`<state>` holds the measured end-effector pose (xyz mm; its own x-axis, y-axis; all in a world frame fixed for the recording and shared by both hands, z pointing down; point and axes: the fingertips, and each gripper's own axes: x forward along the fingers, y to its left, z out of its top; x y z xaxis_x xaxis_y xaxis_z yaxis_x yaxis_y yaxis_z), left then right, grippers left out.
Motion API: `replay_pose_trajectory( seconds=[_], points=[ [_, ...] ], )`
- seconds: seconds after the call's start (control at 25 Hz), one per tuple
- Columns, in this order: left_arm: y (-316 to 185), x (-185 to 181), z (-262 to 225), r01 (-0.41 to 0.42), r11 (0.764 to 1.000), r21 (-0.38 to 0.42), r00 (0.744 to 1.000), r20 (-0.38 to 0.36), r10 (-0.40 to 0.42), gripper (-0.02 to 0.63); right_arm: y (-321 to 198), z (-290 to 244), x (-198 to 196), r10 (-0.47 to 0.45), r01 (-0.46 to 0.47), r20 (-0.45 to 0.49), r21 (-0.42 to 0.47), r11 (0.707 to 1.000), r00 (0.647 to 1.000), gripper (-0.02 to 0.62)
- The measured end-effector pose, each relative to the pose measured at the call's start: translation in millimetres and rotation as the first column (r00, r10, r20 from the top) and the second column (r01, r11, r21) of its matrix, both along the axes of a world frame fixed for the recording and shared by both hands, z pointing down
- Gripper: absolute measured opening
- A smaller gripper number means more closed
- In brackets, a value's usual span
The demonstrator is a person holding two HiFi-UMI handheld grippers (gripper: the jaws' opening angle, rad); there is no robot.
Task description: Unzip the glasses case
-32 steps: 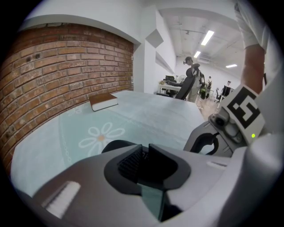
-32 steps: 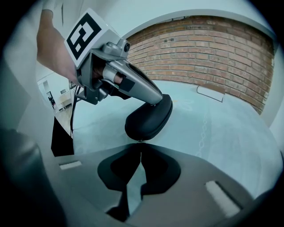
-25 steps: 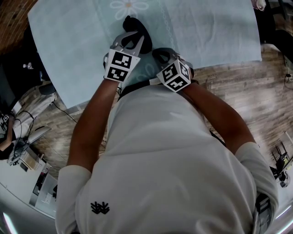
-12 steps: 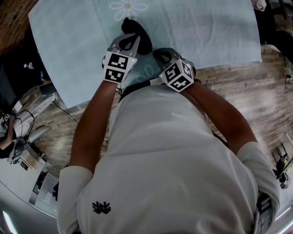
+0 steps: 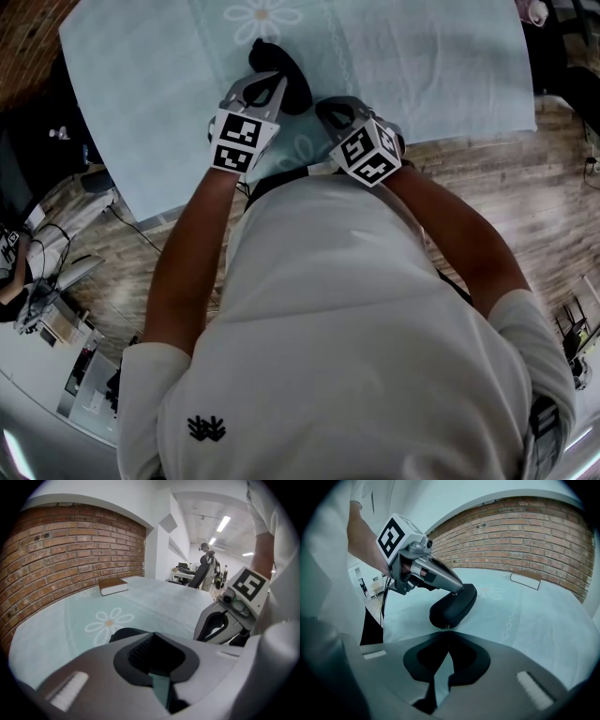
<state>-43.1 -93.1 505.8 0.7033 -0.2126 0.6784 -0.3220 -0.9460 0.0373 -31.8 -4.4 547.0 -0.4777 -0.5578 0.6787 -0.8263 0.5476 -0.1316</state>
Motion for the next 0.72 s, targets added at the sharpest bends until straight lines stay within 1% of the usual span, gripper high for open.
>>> replay_pose_trajectory(
  seconds=[0.4, 0.72],
  points=[
    [0, 0, 0, 0.021, 1.0, -0.023, 1.0, -0.008, -0.021, 0.055, -8, -1, 7, -0.017, 0.017, 0.003, 0.007, 1.0, 1.0, 0.002],
    [-5, -3, 4, 0.034, 0.999, -0.024, 0.999, -0.009, -0.034, 0.055, -19, -2, 12, -0.048, 0.048, 0.012, 0.005, 0.999, 0.999, 0.002]
  ],
)
